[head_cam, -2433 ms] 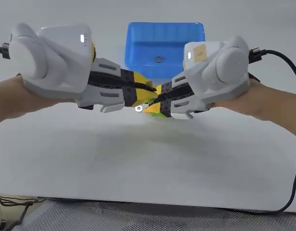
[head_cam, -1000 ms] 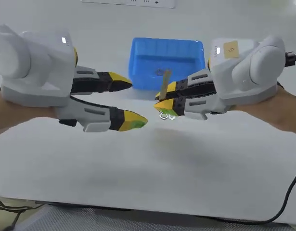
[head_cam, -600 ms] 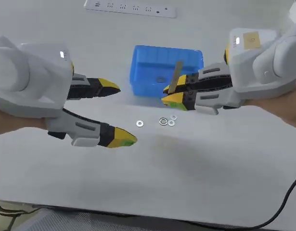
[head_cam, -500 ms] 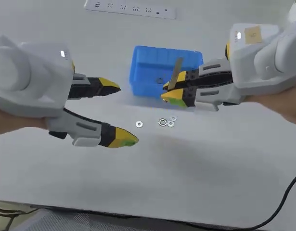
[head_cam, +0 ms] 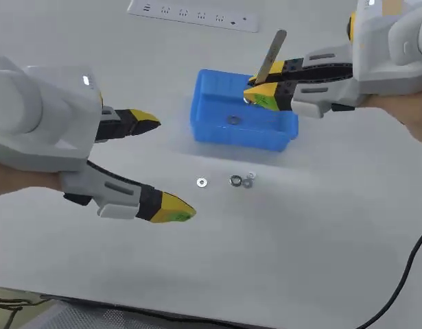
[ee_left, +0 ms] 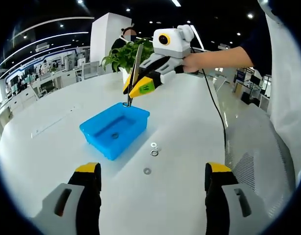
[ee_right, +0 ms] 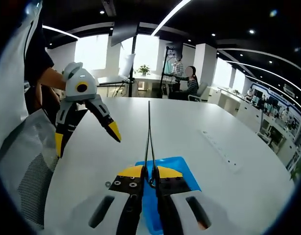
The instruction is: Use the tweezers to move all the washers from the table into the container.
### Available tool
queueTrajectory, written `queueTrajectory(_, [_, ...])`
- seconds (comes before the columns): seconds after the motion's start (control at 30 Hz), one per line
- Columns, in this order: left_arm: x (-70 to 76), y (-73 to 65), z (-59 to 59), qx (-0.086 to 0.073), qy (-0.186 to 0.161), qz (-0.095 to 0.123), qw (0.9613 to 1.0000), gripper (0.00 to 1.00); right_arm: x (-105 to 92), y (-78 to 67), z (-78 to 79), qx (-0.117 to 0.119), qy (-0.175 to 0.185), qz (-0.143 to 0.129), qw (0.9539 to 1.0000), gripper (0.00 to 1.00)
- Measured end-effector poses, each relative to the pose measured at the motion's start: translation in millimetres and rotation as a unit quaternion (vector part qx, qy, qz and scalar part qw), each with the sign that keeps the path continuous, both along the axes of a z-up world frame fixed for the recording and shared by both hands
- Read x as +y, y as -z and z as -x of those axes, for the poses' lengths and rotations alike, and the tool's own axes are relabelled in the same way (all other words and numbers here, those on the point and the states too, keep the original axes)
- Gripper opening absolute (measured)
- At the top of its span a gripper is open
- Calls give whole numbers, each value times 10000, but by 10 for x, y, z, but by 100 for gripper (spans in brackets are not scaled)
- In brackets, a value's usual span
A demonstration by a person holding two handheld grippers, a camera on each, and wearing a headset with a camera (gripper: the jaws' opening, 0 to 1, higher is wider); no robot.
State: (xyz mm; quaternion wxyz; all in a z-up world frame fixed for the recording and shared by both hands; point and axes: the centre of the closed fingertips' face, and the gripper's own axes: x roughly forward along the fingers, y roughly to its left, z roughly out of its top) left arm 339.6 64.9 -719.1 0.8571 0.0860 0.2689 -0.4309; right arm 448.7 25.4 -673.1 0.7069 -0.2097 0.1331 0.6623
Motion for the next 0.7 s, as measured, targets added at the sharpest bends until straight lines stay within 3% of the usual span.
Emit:
queueTrajectory(0.1, [-3,-6,7,66,-49,136,9999,96,-1,120,-167,-7,74,47,10000,9])
queueTrajectory(0.4, [60,37,-4,134,-186,29,9997,98,3,606,-312,138,155,389,9990,9])
queueTrajectory(0.5, [93,57,20,169,-271,7,9995,98,8,683,-360,214,238,354,9989,9])
queueTrajectory(0.6, [115,51,41,236,-411,148,9988,98,11,754,-359,246,277,367,9986,9])
queueTrajectory(0.7, [132,77,72,291,-422,90,9986,98,15,811,-380,267,305,332,9986,9])
